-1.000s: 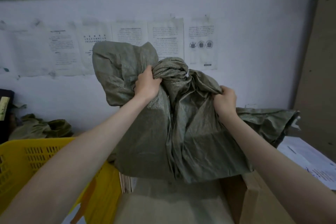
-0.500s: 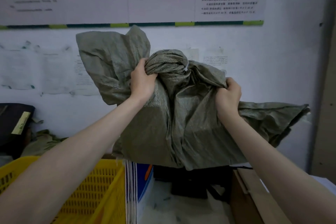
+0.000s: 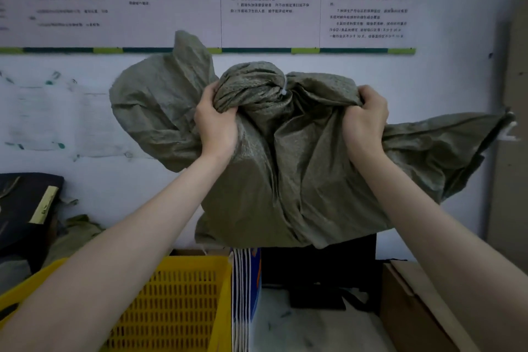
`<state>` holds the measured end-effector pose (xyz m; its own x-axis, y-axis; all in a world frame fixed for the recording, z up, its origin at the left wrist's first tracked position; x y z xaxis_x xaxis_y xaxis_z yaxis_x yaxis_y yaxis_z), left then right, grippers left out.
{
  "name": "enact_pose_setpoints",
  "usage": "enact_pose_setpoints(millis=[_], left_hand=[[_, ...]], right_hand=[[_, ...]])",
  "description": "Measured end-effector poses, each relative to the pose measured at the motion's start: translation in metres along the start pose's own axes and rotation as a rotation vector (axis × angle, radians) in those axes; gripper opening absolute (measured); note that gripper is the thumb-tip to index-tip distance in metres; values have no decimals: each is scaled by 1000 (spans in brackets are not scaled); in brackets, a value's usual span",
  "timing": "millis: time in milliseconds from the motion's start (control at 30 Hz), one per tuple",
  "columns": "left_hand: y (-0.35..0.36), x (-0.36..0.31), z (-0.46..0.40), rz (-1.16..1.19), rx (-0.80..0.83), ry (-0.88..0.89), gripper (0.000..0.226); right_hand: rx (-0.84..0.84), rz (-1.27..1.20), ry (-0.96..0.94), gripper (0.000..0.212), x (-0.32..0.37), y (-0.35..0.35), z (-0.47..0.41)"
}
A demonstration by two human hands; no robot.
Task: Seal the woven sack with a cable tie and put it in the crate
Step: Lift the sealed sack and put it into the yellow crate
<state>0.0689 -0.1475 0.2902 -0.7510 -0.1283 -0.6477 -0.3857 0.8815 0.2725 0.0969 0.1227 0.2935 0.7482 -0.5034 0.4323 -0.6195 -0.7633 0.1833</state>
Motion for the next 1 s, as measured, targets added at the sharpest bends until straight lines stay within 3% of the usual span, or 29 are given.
enact_pose_setpoints(millis=[333, 1000], left_hand=[[-86, -40, -24, -121, -8, 149, 40], [-301, 21, -64, -417, -116, 7, 45]], right_hand=[[-47, -146, 58, 31, 55, 47, 53], [141, -400, 340, 26, 87, 238, 199]])
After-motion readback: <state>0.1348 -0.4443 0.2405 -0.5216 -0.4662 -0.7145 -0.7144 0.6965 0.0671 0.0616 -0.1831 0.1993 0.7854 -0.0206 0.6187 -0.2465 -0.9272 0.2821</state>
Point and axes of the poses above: each hand's wrist, its own z-axis away from the middle knuckle, its own y-axis out of the palm, x = y × z, the point moved 7 cm from there along -z, towards the middle knuckle, and after that the axes turned 11 degrees about -y, right-handed, at the moved point
